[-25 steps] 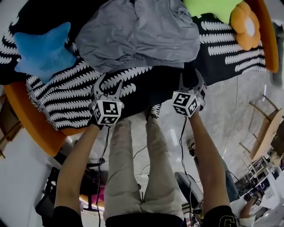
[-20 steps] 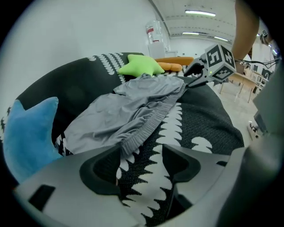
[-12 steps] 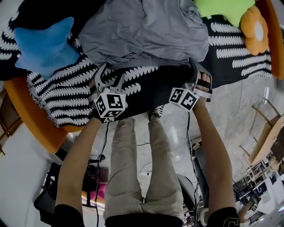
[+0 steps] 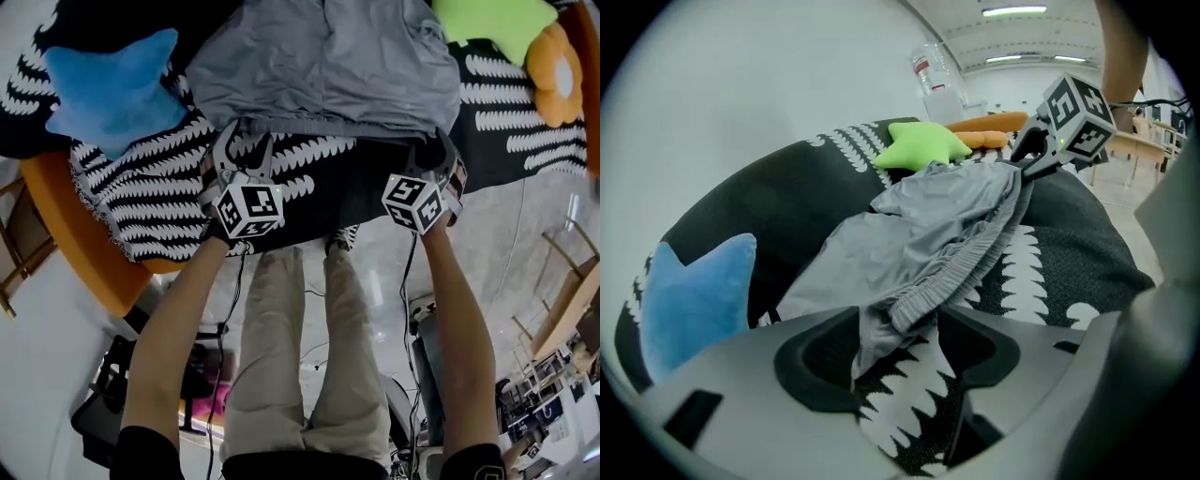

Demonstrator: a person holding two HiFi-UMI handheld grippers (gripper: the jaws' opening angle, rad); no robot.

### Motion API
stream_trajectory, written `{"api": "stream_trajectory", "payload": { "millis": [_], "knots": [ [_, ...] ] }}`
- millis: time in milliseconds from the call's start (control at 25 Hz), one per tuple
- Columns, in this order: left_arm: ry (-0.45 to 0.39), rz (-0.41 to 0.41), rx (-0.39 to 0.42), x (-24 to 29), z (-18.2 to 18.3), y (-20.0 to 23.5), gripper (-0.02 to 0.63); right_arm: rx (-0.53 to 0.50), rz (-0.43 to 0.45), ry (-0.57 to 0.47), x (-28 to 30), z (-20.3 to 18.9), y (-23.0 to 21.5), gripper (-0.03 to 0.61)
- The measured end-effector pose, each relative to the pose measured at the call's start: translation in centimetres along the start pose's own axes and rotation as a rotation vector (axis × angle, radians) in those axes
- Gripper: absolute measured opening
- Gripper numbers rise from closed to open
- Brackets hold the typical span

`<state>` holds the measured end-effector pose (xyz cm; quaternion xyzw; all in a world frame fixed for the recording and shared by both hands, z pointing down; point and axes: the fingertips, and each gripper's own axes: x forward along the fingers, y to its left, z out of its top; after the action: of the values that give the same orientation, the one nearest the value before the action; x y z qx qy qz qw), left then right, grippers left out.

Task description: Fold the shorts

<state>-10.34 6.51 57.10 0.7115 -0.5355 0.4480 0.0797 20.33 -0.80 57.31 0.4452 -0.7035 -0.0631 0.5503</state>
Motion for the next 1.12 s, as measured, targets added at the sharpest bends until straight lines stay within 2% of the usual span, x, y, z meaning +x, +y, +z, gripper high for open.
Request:
{"api": "stream_trajectory", "payload": {
  "millis": [120,200,360,520,600,680,800,840,920,1000,1120],
  "knots": [
    [-0.034,0.026,-0.029,0.0,1.3,0.9,0.255,-0.016,0.009,-0.004,-0.1,0.4,0.4,0.177],
    [-0.034,0.019,-0.012,0.3,1.7,0.6,0.244,-0.023,0.015,-0.01,-0.2,0.5,0.9,0.172],
    [-0.008,-0.014,0.095,1.8,2.0,-0.7,0.242,-0.018,0.026,-0.012,-0.3,0.4,1.7,0.169],
    [0.081,-0.056,0.193,3.3,1.1,-1.2,0.229,0.005,0.023,0.02,0.0,-0.5,1.4,0.167],
    [0.113,-0.067,0.159,3.8,0.6,-0.9,0.227,0.048,0.032,0.05,0.4,-1.3,1.1,0.167],
    [0.122,-0.056,0.07,3.6,0.6,-0.3,0.205,0.093,0.055,0.065,0.5,-1.7,1.2,0.167],
    [0.081,0.051,-0.008,2.5,1.6,1.5,0.157,0.188,0.072,0.092,0.6,-2.0,1.1,0.146],
    [0.061,0.095,-0.024,2.1,2.0,2.2,0.118,0.235,0.07,0.102,0.5,-2.1,0.9,0.121],
    [0.03,0.141,-0.05,1.4,2.6,3.0,0.137,0.313,0.066,0.103,0.2,-1.9,0.6,0.1],
    [0.038,0.122,-0.033,1.5,2.6,2.6,0.117,0.317,0.057,0.089,-0.3,-1.5,0.7,0.037],
    [0.09,0.068,0.069,2.7,1.8,1.4,0.107,0.297,0.067,0.107,-0.4,-1.8,1.7,0.035]
  ]
}}
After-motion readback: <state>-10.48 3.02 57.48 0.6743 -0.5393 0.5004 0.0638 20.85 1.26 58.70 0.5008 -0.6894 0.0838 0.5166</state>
